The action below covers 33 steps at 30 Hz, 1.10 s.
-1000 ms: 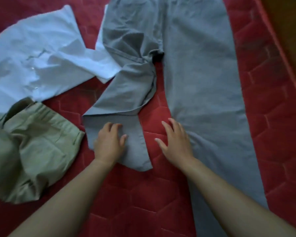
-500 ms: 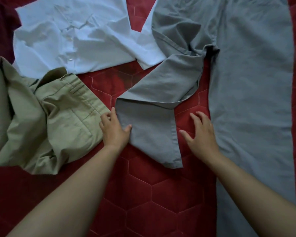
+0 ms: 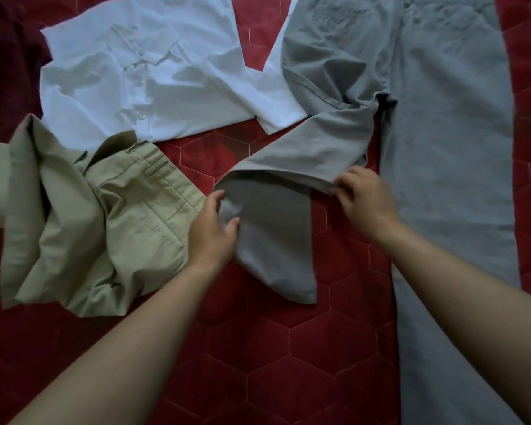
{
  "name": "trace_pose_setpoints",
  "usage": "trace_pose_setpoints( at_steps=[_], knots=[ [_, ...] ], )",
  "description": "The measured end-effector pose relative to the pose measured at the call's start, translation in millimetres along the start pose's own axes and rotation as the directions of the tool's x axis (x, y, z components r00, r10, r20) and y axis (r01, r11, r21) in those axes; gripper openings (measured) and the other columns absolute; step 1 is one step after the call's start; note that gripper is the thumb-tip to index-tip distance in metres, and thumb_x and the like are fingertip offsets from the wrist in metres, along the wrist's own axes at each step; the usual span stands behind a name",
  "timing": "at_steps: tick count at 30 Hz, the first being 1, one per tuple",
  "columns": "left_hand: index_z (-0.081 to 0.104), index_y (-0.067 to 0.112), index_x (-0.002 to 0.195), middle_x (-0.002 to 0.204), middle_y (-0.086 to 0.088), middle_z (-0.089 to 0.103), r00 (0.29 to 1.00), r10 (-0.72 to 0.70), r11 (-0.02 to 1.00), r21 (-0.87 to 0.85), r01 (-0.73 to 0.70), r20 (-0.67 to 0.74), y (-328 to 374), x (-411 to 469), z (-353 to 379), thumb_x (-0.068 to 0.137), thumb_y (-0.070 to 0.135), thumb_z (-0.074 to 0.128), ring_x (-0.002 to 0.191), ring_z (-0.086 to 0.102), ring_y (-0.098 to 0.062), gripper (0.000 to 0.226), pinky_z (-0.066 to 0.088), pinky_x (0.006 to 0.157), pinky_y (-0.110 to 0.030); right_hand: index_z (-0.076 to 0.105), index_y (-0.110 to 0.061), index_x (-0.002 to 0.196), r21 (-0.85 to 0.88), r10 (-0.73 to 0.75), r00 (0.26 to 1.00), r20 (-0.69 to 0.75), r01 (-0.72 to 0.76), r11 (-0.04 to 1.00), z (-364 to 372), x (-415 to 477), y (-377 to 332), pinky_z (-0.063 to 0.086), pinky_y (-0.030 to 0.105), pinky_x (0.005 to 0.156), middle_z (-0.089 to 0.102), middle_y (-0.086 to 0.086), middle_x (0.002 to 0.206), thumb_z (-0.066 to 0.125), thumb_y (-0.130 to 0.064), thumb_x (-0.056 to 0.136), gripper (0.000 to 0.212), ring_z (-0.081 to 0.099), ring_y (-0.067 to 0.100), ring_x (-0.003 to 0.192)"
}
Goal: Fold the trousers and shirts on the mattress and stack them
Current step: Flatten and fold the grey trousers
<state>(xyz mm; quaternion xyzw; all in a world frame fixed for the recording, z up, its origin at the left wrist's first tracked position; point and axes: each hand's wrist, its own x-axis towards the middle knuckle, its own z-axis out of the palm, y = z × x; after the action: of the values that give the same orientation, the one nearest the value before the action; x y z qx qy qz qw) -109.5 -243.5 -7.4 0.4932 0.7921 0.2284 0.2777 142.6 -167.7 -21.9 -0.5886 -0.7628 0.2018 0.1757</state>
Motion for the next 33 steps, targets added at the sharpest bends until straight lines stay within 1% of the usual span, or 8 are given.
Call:
trace_pose_setpoints(
  at_steps=[4, 9, 11, 15, 19, 22, 28, 33],
  knots=[
    [0.057, 0.027, 0.117, 0.113, 0.007, 0.065, 0.986, 0.157, 0.988, 0.011, -0.157, -0.052, 8, -25, -60, 0.078, 0.007, 0.065, 0.100, 0.059, -0.013, 0.044, 0.039, 0.081, -0.017, 0.068, -0.003, 0.084, 0.034, 0.006, 0.999, -0.032, -0.005, 0.999, -42, -32, -3, 0.044, 0.032, 0.068, 0.065, 0.013, 0.087, 0.068, -0.006, 0.081, 0.004, 0.062, 0.030, 0.079],
    [0.073, 0.022, 0.087, 0.091, 0.003, 0.066, 0.935, 0.203, 0.973, 0.042, -0.225, 0.292, -3, -64, -82, 0.075, -0.003, 0.065, 0.085, 0.062, -0.018, 0.029, 0.046, 0.074, -0.025, 0.069, -0.002, 0.096, -0.088, 0.182, 0.929, 0.321, -0.162, 0.983, -47, -65, 9, 0.039, 0.030, 0.085, 0.063, 0.015, 0.107, 0.069, -0.011, 0.082, 0.017, 0.059, 0.032, 0.099],
    [0.072, 0.027, 0.076, 0.087, 0.006, 0.066, 0.920, 0.174, 0.984, -0.043, -0.170, 0.351, -2, -63, -79, 0.077, 0.002, 0.068, 0.079, 0.061, -0.012, 0.026, 0.046, 0.071, -0.024, 0.066, -0.006, 0.105, -0.065, 0.288, 0.917, 0.277, -0.281, 0.958, -42, -64, 11, 0.038, 0.029, 0.087, 0.062, 0.013, 0.110, 0.068, -0.018, 0.083, 0.024, 0.057, 0.029, 0.102],
    [0.071, 0.025, 0.061, 0.077, -0.007, 0.063, 0.905, 0.001, 0.890, -0.412, 0.194, 0.426, 13, -38, -63, 0.089, 0.009, 0.058, 0.064, 0.055, -0.013, 0.034, 0.044, 0.053, -0.021, 0.063, -0.011, 0.113, 0.048, 0.361, 0.921, 0.145, -0.371, 0.928, -22, -49, 7, 0.034, 0.023, 0.091, 0.059, 0.011, 0.116, 0.068, -0.027, 0.083, 0.034, 0.054, 0.025, 0.109],
    [0.062, 0.017, 0.068, 0.080, 0.000, 0.064, 0.938, -0.066, 0.756, -0.597, 0.270, 0.341, 29, -2, -35, 0.093, 0.024, 0.055, 0.063, 0.059, -0.010, 0.027, 0.051, 0.054, -0.026, 0.053, -0.014, 0.128, 0.144, 0.447, 0.888, 0.107, -0.459, 0.877, 9, -31, 2, 0.027, 0.019, 0.101, 0.042, 0.011, 0.137, 0.063, -0.042, 0.084, 0.053, 0.043, 0.023, 0.125],
    [0.061, 0.026, 0.085, 0.087, 0.007, 0.062, 0.970, 0.049, 0.907, -0.417, 0.056, 0.236, 30, 33, -6, 0.088, 0.025, 0.061, 0.073, 0.059, -0.007, 0.003, 0.052, 0.065, -0.027, 0.035, -0.026, 0.142, 0.064, 0.520, 0.841, 0.151, -0.533, 0.843, 31, -21, 3, 0.020, 0.039, 0.114, 0.012, 0.007, 0.155, 0.056, -0.061, 0.080, 0.074, 0.016, 0.026, 0.141],
    [0.042, 0.021, 0.138, 0.136, -0.004, 0.047, 0.899, 0.128, 0.983, 0.069, -0.172, 0.418, 18, 80, 52, 0.091, 0.035, 0.056, 0.126, 0.041, -0.022, 0.051, 0.031, 0.107, -0.033, 0.011, -0.037, 0.148, -0.154, 0.398, 0.909, 0.121, -0.379, 0.912, 54, -47, 28, 0.015, 0.043, 0.113, -0.007, -0.001, 0.158, 0.058, -0.059, 0.079, 0.087, -0.002, 0.019, 0.144],
    [0.060, 0.022, 0.111, 0.098, 0.006, 0.065, 0.826, 0.141, 0.983, 0.022, -0.182, 0.546, 13, 58, 56, 0.091, 0.032, 0.056, 0.096, 0.060, -0.019, 0.022, 0.045, 0.078, -0.030, 0.022, -0.036, 0.146, -0.089, 0.374, 0.919, 0.124, -0.365, 0.927, 46, -51, 37, 0.018, 0.041, 0.114, 0.000, 0.005, 0.158, 0.066, -0.049, 0.078, 0.082, 0.007, 0.022, 0.144]
  ],
)
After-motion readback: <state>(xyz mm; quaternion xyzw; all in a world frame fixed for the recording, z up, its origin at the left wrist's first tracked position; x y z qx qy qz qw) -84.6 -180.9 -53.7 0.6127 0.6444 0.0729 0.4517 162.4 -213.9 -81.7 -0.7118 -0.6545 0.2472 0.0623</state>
